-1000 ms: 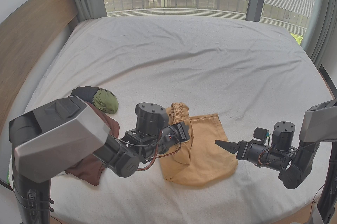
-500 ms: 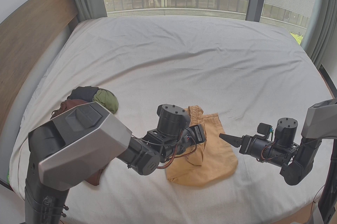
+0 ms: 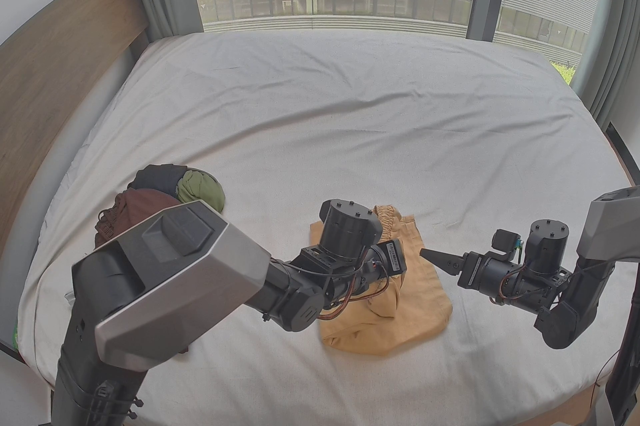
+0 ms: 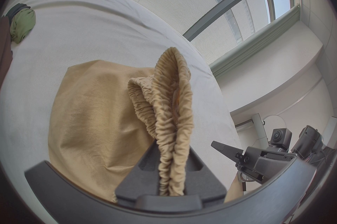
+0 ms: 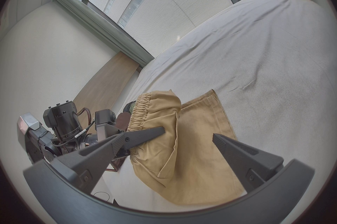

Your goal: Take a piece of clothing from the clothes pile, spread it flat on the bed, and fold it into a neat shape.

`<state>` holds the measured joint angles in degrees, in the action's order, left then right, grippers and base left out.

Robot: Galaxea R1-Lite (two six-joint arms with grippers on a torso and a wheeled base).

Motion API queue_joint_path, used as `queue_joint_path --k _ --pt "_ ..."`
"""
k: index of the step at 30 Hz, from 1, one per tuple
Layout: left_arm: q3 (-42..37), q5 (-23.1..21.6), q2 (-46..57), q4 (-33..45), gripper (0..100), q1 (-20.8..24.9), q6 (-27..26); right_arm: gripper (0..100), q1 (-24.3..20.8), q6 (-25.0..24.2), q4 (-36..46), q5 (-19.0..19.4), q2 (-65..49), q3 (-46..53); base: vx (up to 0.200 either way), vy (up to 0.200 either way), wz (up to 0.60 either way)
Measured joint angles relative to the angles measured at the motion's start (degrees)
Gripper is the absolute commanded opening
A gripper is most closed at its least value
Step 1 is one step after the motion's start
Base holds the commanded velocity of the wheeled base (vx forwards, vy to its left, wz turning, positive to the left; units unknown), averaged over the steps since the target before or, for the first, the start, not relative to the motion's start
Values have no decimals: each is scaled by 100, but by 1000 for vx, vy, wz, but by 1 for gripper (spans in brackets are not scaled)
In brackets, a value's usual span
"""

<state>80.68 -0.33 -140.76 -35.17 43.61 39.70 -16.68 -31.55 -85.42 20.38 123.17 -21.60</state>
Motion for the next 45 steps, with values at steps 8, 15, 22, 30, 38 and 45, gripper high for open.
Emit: queue_joint_path --k 8,15,22,30,38,45 --pt "133 0 -69 85 0 40 0 100 6 0 7 2 -52 -2 0 0 0" --pt "217 15 -141 77 100 60 1 100 9 -1 5 6 -74 -2 0 0 0" --pt "251 319 -173 46 100 82 -2 100 4 0 9 4 -84 2 0 0 0" --pt "-223 330 50 39 100 9 -13 100 -11 -1 11 6 -74 22 0 0 0" --pt "-1133 319 681 -85 100 -235 -51 100 -77 -1 11 9 -49 55 0 0 0" --pt "-1991 295 1158 -618 100 -491 -126 100 -157 -6 5 4 -11 82 0 0 0"
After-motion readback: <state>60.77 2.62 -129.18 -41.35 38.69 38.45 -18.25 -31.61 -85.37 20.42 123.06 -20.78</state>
